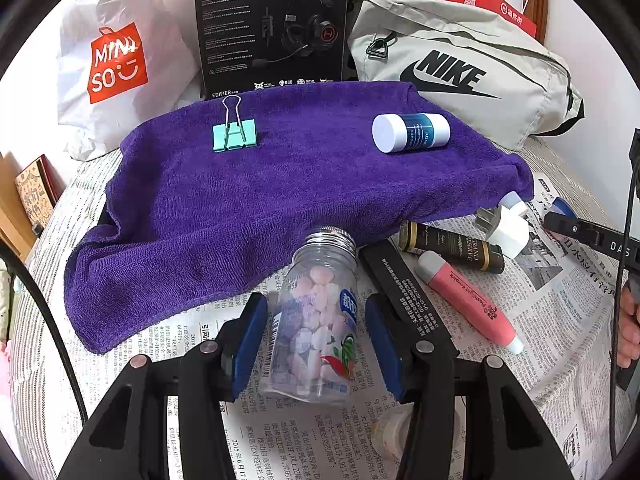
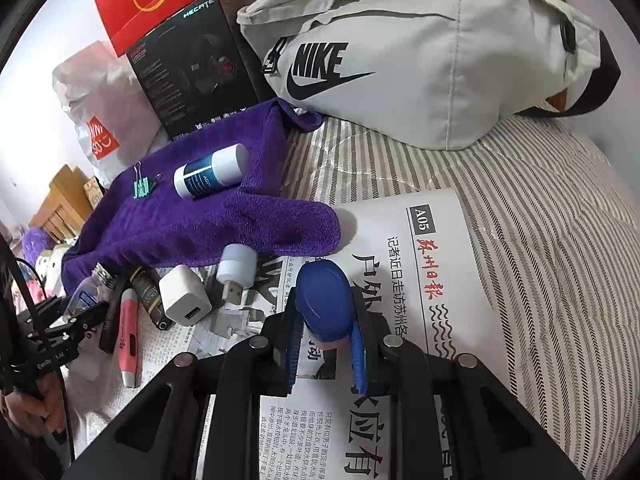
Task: Organize rigid objects
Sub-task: 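Grasp the blue-capped pink container with the right tool while the left tool lifts the pill bottle, then set the pill bottle on the towel with the left tool while the right tool sets the blue-capped container there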
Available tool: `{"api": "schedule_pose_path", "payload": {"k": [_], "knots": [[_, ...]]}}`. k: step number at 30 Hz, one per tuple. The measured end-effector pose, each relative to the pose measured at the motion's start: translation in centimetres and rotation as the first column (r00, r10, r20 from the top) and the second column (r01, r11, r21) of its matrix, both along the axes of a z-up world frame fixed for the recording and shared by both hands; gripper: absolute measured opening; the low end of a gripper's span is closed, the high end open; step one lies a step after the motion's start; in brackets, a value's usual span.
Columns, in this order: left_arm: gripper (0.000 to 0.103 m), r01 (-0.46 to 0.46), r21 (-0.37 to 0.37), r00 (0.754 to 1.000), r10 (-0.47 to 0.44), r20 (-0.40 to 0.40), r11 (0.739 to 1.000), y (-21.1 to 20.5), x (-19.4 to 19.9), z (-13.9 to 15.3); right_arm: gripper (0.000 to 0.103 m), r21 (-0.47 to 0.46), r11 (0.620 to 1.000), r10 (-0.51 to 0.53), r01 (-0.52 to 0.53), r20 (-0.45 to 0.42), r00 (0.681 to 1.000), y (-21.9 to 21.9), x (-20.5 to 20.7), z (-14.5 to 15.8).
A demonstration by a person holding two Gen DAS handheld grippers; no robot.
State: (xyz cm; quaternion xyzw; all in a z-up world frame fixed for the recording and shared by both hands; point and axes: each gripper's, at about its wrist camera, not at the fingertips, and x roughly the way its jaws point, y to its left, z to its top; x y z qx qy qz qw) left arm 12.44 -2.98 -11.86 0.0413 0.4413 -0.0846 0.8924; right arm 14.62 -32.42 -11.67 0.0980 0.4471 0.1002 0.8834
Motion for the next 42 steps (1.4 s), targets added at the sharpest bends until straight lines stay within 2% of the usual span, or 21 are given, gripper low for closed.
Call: {"api": "schedule_pose_path", "payload": {"k": [4, 12, 16, 23, 34, 42], "knots": [[0.041, -0.009, -0.001, 1.000, 0.009, 0.004, 1.000, 0.1, 0.0, 0.1, 0.022, -0.033, 0.999, 0.012, -0.012, 0.003, 1.000, 0.6, -0.1, 0.1], [0.040, -0.005, 0.007, 1.000, 0.005, 0.009, 1.000, 0.5, -0.8, 1.1, 0.021, -0.135, 0.987, 0.095, -0.092, 0.018, 0.995, 2.8, -0.9, 0.6], [0.040, -0.016, -0.013, 1.000, 0.017, 0.011, 1.000, 1.5, -1.4, 2.2, 0.021, -0.122, 0.987, 0.113, -0.109, 0.027, 0.993, 3.0, -1.4, 1.3], [0.040, -0.019, -0.110, 1.000, 0.019, 0.001, 0.994, 3.5, -1.6, 4.1, 0.021, -0.069, 0.990, 0.122, -0.119, 0.038, 0.992, 2.9, -1.8, 3.1], [0.040, -0.027, -0.091, 0.999, 0.030, 0.032, 0.995, 4.7, 0.1, 6.7, 0.021, -0.079, 0.978, 0.200, -0.196, 0.057, 0.978, 5.0, -1.0, 4.8], [0.040, -0.056, -0.072, 0.998, 0.059, 0.034, 0.996, 6.5, 4.1, 7.3, 0.021, -0.118, 0.958, 0.269, -0.263, 0.045, 0.962, 8.1, 2.5, 5.9]]}}
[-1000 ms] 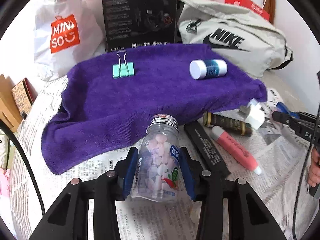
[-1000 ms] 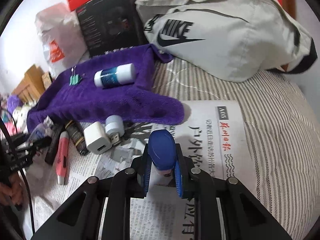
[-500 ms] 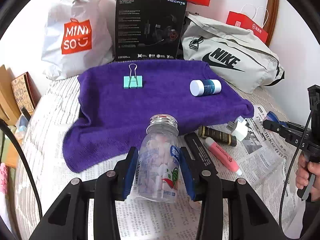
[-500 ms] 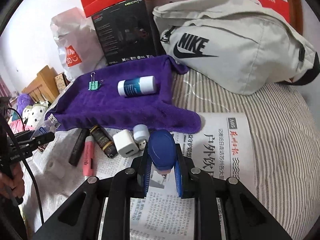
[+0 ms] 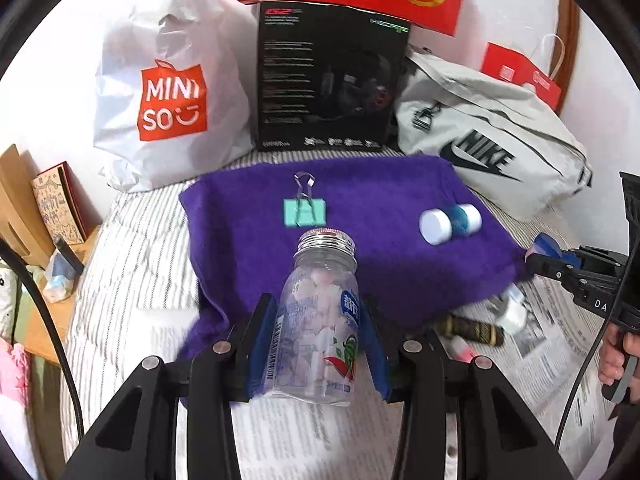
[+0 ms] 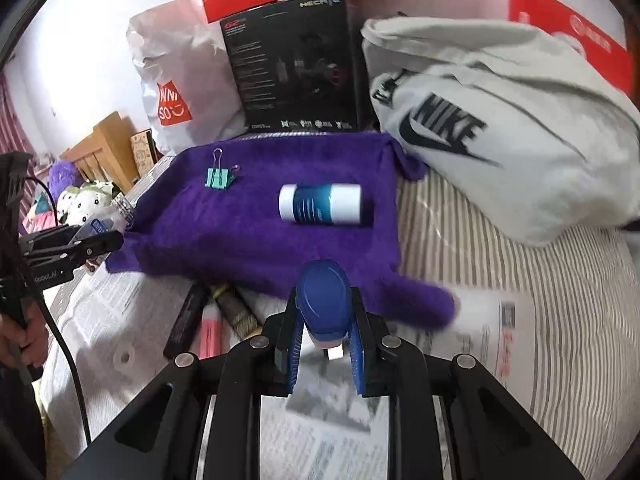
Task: Organize rigid objects
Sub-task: 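Set the pill bottle on the towel with the left tool while the right tool sets the blue-capped container there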
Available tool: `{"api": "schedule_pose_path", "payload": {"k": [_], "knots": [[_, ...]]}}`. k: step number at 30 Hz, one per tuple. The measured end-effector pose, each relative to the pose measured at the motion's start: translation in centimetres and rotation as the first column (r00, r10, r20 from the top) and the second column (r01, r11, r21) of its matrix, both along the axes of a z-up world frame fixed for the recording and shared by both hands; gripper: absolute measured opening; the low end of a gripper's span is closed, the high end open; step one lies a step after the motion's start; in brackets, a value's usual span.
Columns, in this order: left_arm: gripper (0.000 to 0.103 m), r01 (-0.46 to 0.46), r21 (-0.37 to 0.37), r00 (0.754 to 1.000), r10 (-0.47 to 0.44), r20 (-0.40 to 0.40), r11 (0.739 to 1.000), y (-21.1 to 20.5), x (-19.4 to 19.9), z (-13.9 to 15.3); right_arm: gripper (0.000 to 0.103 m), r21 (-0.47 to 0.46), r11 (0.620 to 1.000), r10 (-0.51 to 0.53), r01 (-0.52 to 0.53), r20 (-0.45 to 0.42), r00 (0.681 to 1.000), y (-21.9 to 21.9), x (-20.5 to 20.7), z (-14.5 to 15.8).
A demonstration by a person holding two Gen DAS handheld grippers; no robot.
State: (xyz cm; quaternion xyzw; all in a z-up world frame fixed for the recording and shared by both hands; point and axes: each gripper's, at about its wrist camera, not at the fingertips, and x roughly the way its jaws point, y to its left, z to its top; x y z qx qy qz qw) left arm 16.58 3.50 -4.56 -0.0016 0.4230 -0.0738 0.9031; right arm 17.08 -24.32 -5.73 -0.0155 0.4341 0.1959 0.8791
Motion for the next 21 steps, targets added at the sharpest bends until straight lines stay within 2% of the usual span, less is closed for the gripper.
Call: {"api": "schedule_pose_path", "payload": {"k": [5, 10, 13, 16, 19, 21], "knots": [[0.040, -0.010, 0.014, 1.000, 0.010, -0.005, 1.000, 0.6, 2.1, -0.2, 0.021, -0.029, 0.999, 0.032, -0.033, -0.033, 0.999, 2.0, 3.5, -0.1], [0.040, -0.019, 0.003, 1.000, 0.019, -0.024, 1.000, 1.2, 3.7, -1.0, 0.021, -0.049, 0.997, 0.052, -0.061, -0.155, 0.987, 2.9, 7.2, -2.6], [0.040, -0.024, -0.002, 0.999, 0.023, -0.039, 1.000, 1.5, 4.6, -1.8, 0.021, -0.068, 0.995, 0.055, -0.070, -0.192, 0.980, 3.5, 8.7, -4.1], [0.040, -0.025, -0.006, 0.998, 0.025, -0.058, 1.000, 1.8, 5.6, -2.8, 0.021, -0.060, 0.996, 0.051, -0.064, -0.193, 0.980, 3.7, 10.0, -4.9], [0.040, -0.032, -0.003, 0.996, 0.032, -0.082, 0.999, 2.0, 6.7, -3.8, 0.021, -0.060, 0.998, 0.016, -0.025, -0.149, 0.989, 3.8, 11.0, -5.0], [0.040, -0.039, 0.002, 0.995, 0.039, -0.089, 0.999, 2.1, 7.3, -4.3, 0.021, -0.053, 0.998, 0.016, -0.025, -0.160, 0.987, 4.0, 11.5, -5.4]]}}
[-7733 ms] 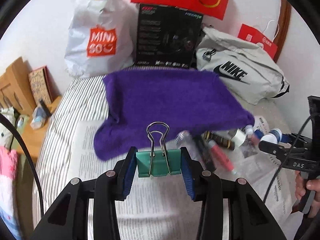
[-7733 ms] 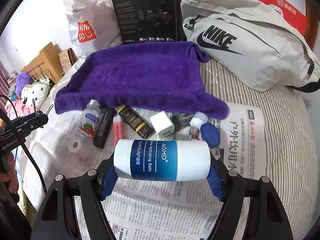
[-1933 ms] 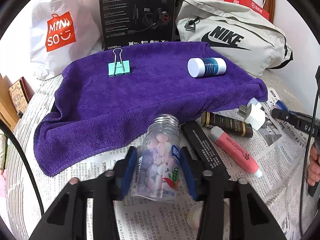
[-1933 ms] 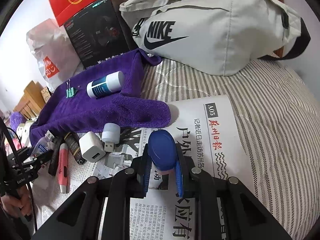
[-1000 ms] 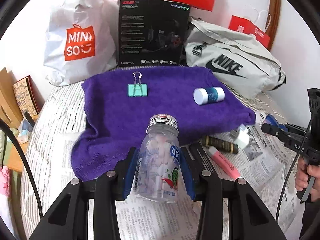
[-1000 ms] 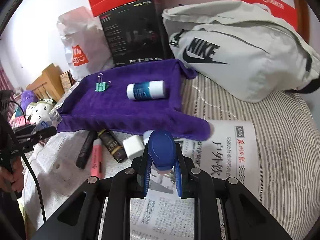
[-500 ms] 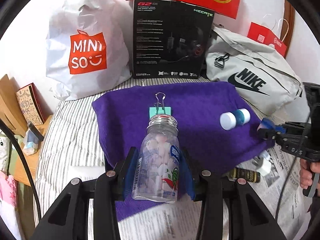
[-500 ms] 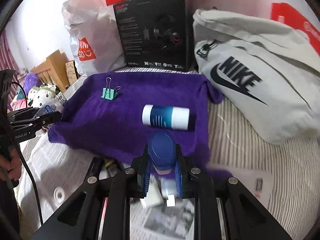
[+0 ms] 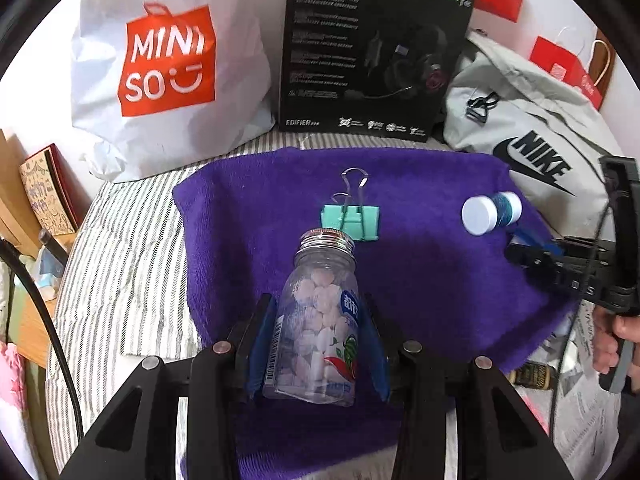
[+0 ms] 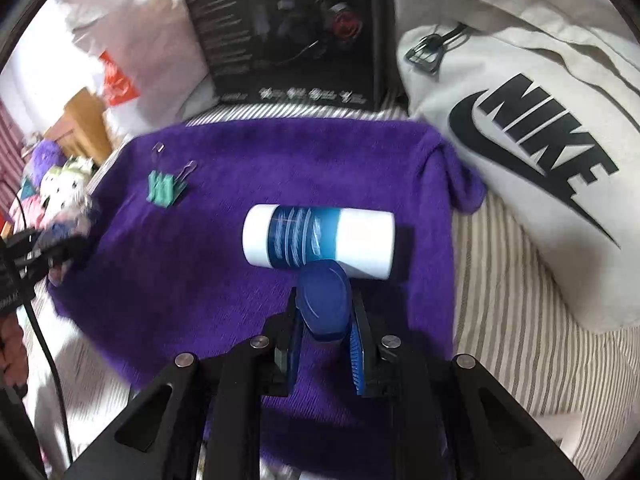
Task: Organize rigid objects
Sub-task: 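Set the pill bottle on the towel with the left tool while the right tool sets the blue-capped container there, then grasp the white tape roll with the left tool while the right tool grasps the small white capped item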
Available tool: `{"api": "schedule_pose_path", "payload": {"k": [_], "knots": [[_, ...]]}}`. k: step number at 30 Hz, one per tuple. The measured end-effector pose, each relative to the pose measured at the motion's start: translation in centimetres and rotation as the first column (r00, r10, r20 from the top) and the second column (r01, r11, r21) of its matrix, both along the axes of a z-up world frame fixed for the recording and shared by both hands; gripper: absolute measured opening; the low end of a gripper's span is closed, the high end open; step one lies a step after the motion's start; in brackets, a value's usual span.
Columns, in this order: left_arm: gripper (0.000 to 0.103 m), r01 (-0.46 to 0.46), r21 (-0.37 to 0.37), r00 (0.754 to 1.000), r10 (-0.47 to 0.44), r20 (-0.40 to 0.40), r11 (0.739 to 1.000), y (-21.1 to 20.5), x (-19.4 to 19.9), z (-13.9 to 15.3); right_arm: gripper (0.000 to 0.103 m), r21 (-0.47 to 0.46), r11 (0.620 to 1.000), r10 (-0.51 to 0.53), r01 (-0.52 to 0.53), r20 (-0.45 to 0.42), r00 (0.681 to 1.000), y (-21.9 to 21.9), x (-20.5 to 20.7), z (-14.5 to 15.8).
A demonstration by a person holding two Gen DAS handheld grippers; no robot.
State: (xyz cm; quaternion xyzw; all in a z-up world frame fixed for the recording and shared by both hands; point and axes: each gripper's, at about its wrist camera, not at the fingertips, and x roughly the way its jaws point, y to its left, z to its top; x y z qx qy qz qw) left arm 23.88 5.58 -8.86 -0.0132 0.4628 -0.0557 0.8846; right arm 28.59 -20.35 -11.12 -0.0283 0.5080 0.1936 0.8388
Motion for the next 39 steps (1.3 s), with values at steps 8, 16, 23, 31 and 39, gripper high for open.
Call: {"api": "schedule_pose_path", "payload": {"k": [8, 16, 23, 31, 39], "knots": [[0.040, -0.010, 0.015, 0.999, 0.010, -0.040, 1.000, 0.0, 2.2, -1.8, 0.020, -0.022, 1.000, 0.022, -0.021, 0.023, 0.999, 0.4, 1.0, -0.3], [0.040, 0.015, 0.090, 0.999, -0.011, -0.045, 0.996, -1.3, 2.9, -2.2, 0.020, -0.076, 0.996, 0.057, -0.052, 0.064, 0.996, 1.1, 0.9, -0.7], [0.041, 0.011, 0.099, 0.998, -0.004, -0.065, 0.995, -1.5, 3.2, -2.2, 0.021, -0.074, 0.994, 0.084, -0.079, 0.075, 0.994, 0.9, 0.6, -0.8], [0.062, 0.008, 0.094, 0.994, 0.002, -0.109, 0.996, -1.6, 2.1, -2.3, 0.048, -0.094, 0.985, 0.151, -0.146, 0.052, 0.987, 1.4, -0.8, -0.6], [0.063, -0.027, 0.026, 0.994, 0.030, -0.109, 0.999, -0.9, -0.7, -1.0, 0.053, -0.096, 0.990, 0.106, -0.101, 0.052, 0.993, 0.4, -2.8, 0.6]]}}
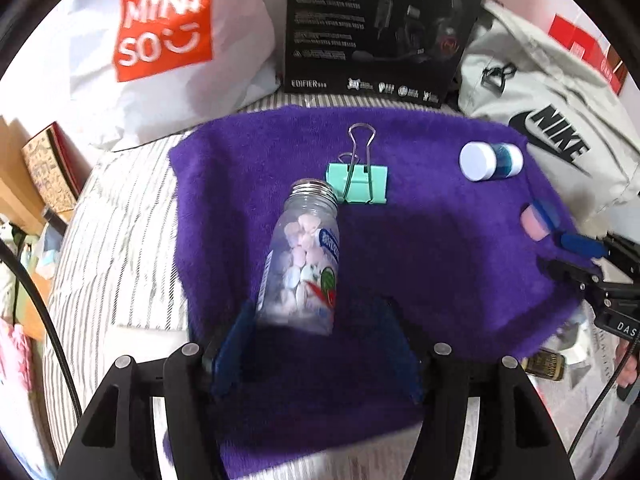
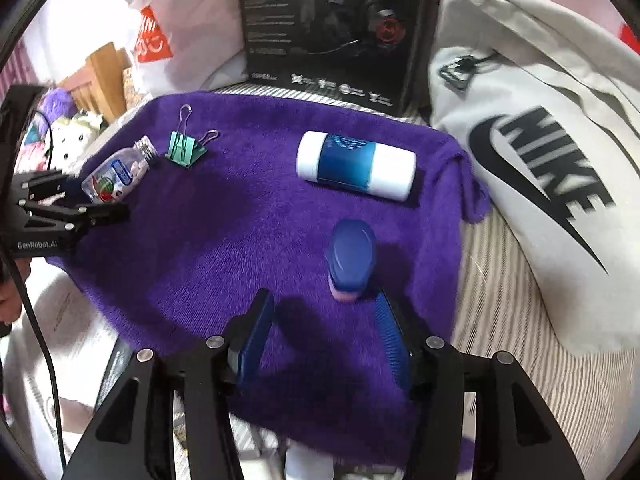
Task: Organize rigid objects
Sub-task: 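Grasp the white tape roll with the left tool while the right tool grasps the small white capped item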
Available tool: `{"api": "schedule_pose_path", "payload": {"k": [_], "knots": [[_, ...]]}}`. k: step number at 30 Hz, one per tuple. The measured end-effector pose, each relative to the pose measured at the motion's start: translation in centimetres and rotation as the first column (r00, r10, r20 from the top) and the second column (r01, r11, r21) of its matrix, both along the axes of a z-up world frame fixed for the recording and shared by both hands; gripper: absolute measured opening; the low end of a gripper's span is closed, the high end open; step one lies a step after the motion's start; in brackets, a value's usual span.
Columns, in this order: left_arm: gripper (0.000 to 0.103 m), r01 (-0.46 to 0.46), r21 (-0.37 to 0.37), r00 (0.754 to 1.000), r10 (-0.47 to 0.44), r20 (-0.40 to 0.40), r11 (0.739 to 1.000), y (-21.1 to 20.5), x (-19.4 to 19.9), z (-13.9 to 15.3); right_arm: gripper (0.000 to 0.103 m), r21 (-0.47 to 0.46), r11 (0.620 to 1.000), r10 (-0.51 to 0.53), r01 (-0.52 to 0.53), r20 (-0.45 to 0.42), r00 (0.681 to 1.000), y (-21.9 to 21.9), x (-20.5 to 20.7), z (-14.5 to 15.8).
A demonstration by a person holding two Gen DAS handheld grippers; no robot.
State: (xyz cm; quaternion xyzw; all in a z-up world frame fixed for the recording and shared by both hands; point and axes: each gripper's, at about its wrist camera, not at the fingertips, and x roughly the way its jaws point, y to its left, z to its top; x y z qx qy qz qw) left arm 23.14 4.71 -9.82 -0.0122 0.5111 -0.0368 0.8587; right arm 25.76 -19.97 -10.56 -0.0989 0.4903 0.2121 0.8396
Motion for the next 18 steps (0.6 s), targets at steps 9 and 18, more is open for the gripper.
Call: {"api": "schedule_pose_path", "payload": {"k": [9, 18], "knots": [[0.063, 0.070, -0.037, 0.996, -0.067, 0.063, 0.997, -2.2, -5.8, 3.1, 0.054, 0.054, 0.997, -0.062, 0.061, 0.025, 0.998, -2.4, -4.7, 2.9], [0.063, 0.239, -0.033, 0.969, -0.237, 0.071, 0.970, -7.3, -12.8, 2.8, 0.054, 0.081, 0.982, -0.168, 0.168, -0.011, 0.986, -3.8, -10.7, 2.5]]}}
